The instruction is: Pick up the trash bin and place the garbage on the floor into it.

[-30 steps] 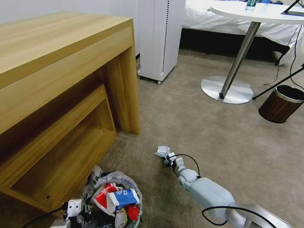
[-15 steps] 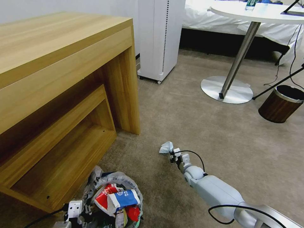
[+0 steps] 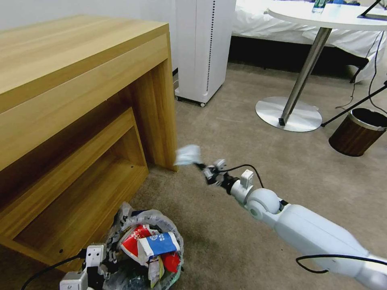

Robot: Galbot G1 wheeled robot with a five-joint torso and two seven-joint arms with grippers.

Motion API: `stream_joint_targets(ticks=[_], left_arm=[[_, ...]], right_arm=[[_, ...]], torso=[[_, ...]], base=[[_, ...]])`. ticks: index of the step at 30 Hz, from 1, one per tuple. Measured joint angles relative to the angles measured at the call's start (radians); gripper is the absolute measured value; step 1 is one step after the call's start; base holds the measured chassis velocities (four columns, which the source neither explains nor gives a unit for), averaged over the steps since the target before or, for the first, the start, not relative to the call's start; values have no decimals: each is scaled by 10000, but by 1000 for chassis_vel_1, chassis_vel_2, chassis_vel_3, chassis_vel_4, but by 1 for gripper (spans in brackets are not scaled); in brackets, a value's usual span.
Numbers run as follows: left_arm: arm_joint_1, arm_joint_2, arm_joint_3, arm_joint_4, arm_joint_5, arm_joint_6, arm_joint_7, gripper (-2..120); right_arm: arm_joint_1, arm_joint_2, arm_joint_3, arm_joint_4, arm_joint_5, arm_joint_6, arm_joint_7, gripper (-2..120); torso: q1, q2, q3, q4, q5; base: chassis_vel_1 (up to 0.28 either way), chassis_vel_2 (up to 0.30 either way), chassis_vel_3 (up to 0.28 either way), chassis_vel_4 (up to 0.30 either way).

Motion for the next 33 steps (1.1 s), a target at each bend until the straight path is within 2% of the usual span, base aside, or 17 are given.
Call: stream_joint_targets(ticks=[1,3,4,5,9,13,16,17,19,20,23,31,33], left_arm=[[-77,-3,55,52,-63,66,-4,0],[-127,-5,76,81,-119,99,-9,0],[-267,25,83,132,-272,195,-127,0],[-302,100,39,134,-362,273,-210,0],[-293,311,-111,99,-767,491,-529,0],[-225,459,-218,-5,-1177,773,-740,0],[-125,823,-306,-232,-2332,1586,-1314,0],[-125,823,-306,-232,-2332,1586,-1314,0],[-123,1214,-380,-390,-3322,2127,-1701,0],[-123,1214,-380,-390,-3322,2127,-1701,0],[-178,1844,-545,-541,-4530,2536,-2323,0],[-317,2427,-626,-580,-5243,2532,-2768,0],[-358,2493,-539,-515,-5214,2463,-2787,0]], right_arm=[[177,-225,-468,544,48,102,-475,0],[284,-367,-816,892,108,111,-631,0],[469,-671,-1634,1612,446,2,-650,0],[557,-827,-2113,2008,647,-89,-390,0],[632,-1122,-2874,2533,747,-221,-97,0],[631,-1263,-3163,2720,681,-316,48,0],[600,-1290,-3378,2736,563,-337,99,0],[600,-1290,-3378,2736,563,-337,99,0],[572,-1214,-3440,2595,488,-341,83,0],[572,-1214,-3440,2595,488,-341,83,0],[504,-1142,-3443,2491,404,-360,4,0],[855,-1020,-4064,2430,413,-497,-302,0],[1457,-853,-4725,2435,566,-516,-373,0]], torso=[[0,0,1,1,1],[-1,1,0,1,-1],[0,1,1,1,-1],[0,0,0,0,-2],[0,0,1,0,-1],[0,1,0,0,0],[0,0,1,0,0],[0,0,1,0,0],[0,0,1,0,0],[0,0,1,0,0],[0,0,2,0,0],[0,0,2,0,0],[0,0,2,-1,-1]], base=[[0,0,0,0],[0,0,0,0],[0,0,0,0],[0,0,0,0],[0,0,0,0],[0,0,0,0],[0,0,0,0],[0,0,0,0],[0,0,0,0],[0,0,0,0],[0,0,0,0],[0,0,0,0],[0,0,0,0]])
